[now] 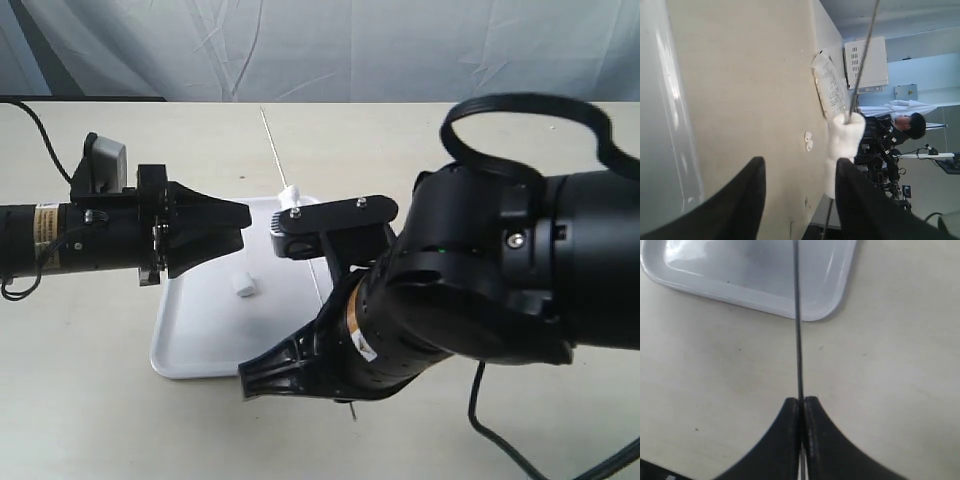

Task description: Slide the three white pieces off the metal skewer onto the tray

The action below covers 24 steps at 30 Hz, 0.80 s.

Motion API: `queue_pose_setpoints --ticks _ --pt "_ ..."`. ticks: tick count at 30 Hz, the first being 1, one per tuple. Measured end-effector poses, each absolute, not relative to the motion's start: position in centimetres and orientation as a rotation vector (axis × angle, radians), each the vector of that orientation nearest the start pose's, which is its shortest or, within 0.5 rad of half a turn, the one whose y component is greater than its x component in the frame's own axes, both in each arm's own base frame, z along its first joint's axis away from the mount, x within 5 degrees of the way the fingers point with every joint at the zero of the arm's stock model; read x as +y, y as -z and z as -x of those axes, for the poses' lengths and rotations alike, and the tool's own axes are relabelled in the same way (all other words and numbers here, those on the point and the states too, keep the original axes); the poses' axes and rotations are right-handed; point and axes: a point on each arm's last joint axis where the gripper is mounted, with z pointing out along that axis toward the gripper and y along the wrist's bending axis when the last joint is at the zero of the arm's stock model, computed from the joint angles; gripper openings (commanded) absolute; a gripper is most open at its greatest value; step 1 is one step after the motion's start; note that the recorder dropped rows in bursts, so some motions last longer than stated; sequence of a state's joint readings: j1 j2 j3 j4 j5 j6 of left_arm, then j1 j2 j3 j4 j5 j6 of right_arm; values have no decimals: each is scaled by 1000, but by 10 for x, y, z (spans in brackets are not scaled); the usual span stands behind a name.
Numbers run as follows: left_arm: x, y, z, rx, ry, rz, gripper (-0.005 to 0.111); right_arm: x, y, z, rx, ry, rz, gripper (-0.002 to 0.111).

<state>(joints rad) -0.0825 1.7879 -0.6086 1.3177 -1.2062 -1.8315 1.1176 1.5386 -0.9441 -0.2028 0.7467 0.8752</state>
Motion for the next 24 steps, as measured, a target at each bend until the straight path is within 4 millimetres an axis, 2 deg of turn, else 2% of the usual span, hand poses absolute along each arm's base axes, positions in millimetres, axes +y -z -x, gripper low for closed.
queue_pose_setpoints --ticks 8,24 --pt "-104 -159 -258 2233 1748 105 43 271 -208 -137 2793 -434 472 -1" --pt "-113 -166 -257 2201 1778 130 43 278 -199 -135 2828 -482 487 -1"
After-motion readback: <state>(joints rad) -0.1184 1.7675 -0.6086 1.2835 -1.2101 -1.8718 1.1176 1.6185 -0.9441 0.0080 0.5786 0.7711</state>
